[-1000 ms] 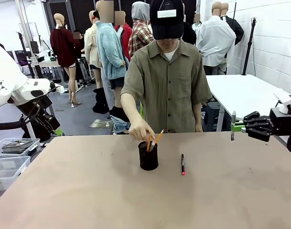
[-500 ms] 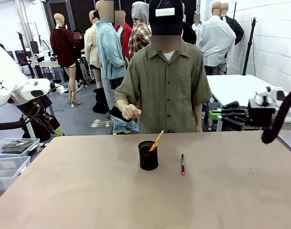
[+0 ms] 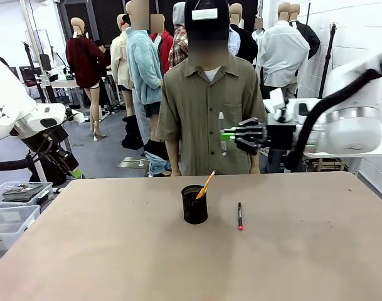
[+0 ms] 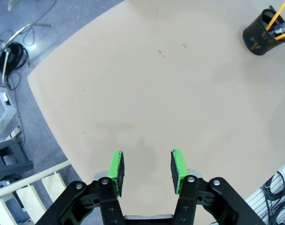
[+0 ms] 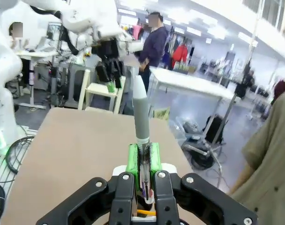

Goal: Place the pens into the pen holder.
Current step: Pick up a writing instrument from the table and place it into the Pen holder.

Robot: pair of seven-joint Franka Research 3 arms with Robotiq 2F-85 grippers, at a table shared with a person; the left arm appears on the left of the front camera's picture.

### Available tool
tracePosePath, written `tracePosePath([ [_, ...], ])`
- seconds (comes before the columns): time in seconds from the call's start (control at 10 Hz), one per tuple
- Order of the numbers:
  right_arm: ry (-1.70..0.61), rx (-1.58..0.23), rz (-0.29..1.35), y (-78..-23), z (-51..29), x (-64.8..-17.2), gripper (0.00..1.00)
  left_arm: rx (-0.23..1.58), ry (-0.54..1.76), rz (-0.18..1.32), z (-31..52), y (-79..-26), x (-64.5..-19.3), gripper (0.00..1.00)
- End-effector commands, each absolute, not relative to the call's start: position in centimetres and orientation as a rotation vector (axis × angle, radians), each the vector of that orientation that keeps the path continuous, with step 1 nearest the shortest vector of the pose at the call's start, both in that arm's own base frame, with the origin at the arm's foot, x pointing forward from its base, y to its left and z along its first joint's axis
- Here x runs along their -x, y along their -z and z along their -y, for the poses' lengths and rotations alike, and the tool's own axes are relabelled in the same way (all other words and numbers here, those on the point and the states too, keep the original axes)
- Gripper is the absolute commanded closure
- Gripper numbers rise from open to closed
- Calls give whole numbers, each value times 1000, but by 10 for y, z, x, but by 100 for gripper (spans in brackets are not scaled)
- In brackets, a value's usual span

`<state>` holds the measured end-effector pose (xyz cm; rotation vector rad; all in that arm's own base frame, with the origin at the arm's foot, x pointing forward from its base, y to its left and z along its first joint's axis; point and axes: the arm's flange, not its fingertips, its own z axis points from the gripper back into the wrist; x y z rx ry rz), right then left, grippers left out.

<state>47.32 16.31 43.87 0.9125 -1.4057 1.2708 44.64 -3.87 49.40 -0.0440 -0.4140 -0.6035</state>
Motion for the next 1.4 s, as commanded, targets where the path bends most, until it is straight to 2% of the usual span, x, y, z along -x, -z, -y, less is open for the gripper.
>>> tracePosePath([
  [0.0,-1294,-905,1453,-440,-148,-458,100,30,596,419,38,-495,-448,46],
  [0.2,-1294,-905,1453,-440,-148,-458,100,30,596,419,38,-495,-448,46],
  [0.3,-1274,-910,1415,-439,-160,-474,100,30,596,419,38,-495,-448,46],
  [0.5,-1356,-1084,1365,-428,-174,-497,100,30,596,419,38,-495,-448,46],
  [0.7,-1417,-1158,1316,-415,-191,-524,100,30,596,419,38,-495,-448,46],
  [1.3,-1378,-1423,1092,-360,-228,-568,100,30,596,419,38,-495,-448,46],
])
